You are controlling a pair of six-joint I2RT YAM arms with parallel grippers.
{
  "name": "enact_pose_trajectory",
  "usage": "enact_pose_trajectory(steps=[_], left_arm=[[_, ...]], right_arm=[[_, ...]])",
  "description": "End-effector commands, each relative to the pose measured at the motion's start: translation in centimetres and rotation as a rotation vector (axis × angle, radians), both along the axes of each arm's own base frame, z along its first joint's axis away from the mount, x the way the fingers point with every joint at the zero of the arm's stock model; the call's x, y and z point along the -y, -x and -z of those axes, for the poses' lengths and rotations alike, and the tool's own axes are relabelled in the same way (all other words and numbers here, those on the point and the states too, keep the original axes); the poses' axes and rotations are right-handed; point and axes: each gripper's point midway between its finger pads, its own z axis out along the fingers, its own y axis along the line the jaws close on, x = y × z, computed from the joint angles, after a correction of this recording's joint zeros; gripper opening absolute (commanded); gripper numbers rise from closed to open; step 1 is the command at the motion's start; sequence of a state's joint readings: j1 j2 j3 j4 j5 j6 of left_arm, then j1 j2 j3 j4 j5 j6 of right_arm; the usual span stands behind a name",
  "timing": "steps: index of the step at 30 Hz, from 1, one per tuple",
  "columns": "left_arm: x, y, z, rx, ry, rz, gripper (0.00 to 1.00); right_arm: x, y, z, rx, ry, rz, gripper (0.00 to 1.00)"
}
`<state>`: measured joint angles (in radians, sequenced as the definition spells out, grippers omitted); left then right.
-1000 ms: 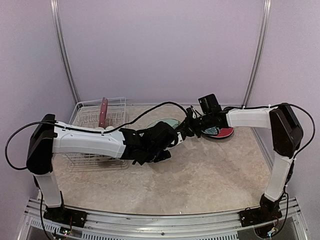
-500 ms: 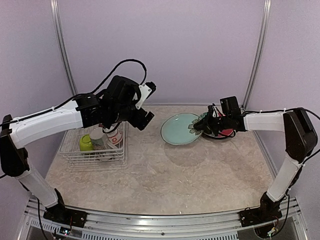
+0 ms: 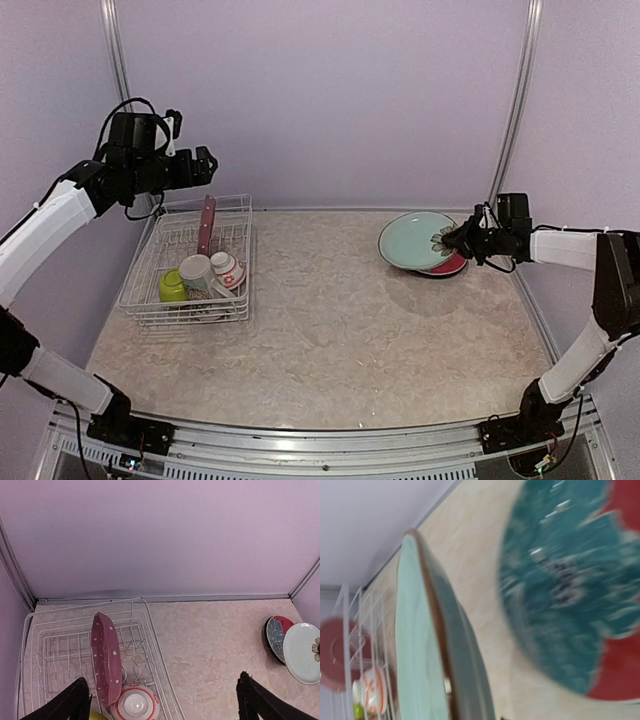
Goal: Unload the mixed dishes from the dish rack
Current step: Place the plate with another plate.
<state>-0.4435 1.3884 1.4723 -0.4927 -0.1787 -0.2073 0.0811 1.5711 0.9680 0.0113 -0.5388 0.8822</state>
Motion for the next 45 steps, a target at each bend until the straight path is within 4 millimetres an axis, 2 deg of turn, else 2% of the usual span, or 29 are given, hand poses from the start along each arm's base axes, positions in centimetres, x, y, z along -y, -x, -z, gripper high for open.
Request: enact_pose_trajectory(steps=[1, 4, 6, 12, 15, 21, 31, 41, 45], left_arm=[[-3.1, -0.2, -0.7, -0.056, 0.3, -0.023, 0.97], [-6.4, -1.1, -0.4, -0.085, 0.42, -0.078, 0.97], [-8.4, -1.7, 0.0, -0.109, 0.481, -0.116, 0.97], [-12.8, -2.7, 0.9, -0.147, 0.6, -0.191, 0.99], [-13.7, -2.9, 0.9, -0.148, 0.631, -0.197, 0.99], [-14.2, -3.1, 1.2, -0.151, 0.635, -0.2, 0.99], [-14.2, -3.6, 2.1, -0.178, 0.634, -0.195, 0.99], [-13.8, -3.9, 2.4, -0.198, 0.638, -0.176, 0.99], [-13.7, -3.8, 2.3, -0.2, 0.644, -0.176, 0.99]], right_arm=[[2.9, -0.8, -3.6, 0.129, -0.024, 0.029, 0.0], [5.5, -1.4, -3.0, 0.12, -0.02, 0.076, 0.0], [6.6, -1.7, -2.6, 0.116, -0.022, 0.092, 0.0], [8.5, -3.5, -1.0, 0.092, -0.01, 0.116, 0.0], [8.8, -4.6, -0.2, 0.08, -0.01, 0.122, 0.0], [8.9, -6.2, 1.2, 0.069, -0.008, 0.105, 0.0], [9.0, -7.8, 3.2, 0.049, -0.005, 0.087, 0.0], [8.7, -9.3, 4.6, 0.039, -0.025, 0.064, 0.07], [8.9, -9.4, 5.0, 0.034, -0.017, 0.073, 0.15]])
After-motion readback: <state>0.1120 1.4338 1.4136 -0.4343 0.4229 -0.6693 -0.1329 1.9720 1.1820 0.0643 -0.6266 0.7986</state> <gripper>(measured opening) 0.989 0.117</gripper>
